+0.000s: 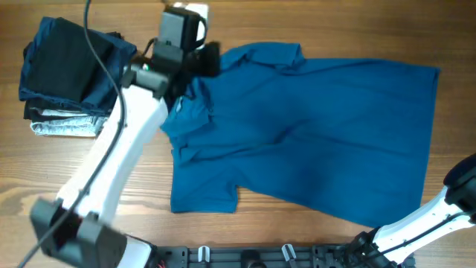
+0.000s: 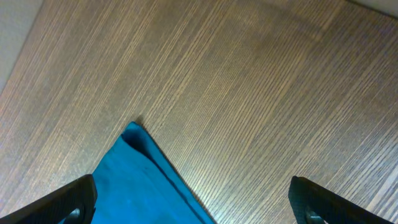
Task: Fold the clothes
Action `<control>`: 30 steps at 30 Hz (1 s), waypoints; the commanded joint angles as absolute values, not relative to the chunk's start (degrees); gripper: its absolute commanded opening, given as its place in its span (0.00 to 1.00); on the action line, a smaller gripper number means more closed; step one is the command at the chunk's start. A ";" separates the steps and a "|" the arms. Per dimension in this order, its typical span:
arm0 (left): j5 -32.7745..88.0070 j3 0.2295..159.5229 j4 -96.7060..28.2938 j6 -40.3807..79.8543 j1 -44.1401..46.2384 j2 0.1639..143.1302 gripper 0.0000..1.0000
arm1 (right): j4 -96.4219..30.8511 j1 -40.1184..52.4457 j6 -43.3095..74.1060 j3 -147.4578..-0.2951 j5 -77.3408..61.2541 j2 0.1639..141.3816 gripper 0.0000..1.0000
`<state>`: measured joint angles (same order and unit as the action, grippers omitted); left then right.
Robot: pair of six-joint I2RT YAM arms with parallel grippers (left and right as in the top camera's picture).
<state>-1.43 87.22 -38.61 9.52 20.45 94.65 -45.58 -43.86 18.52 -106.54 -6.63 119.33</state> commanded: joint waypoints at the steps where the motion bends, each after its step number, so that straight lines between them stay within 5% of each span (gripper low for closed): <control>1: 3.33 88.86 -25.67 -3.95 29.69 89.69 0.28 | -45.45 -43.83 18.15 -107.20 -7.33 119.42 1.00; 5: 4.47 92.55 -17.30 -7.33 32.51 93.21 0.31 | -45.45 -43.83 18.15 -107.20 -7.33 119.42 1.00; 15: 0.45 107.48 -25.39 -24.84 31.70 122.83 0.25 | -45.45 -43.83 18.17 -107.20 -7.33 119.42 1.00; 16: 0.36 107.48 -25.80 -28.36 31.66 125.36 0.69 | -45.45 -43.83 18.15 -107.20 -7.33 119.42 1.00; 17: 0.38 107.48 -26.06 -29.74 31.66 126.74 0.98 | -45.45 -43.83 18.15 -107.20 -7.33 119.42 1.00; 30: 0.12 107.48 -22.35 -38.85 31.11 134.72 0.74 | -45.45 -43.83 18.17 -107.20 -7.33 119.42 1.00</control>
<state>0.71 107.09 -24.53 -37.39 31.83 131.81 -45.56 -43.86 18.50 -106.54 -6.63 119.33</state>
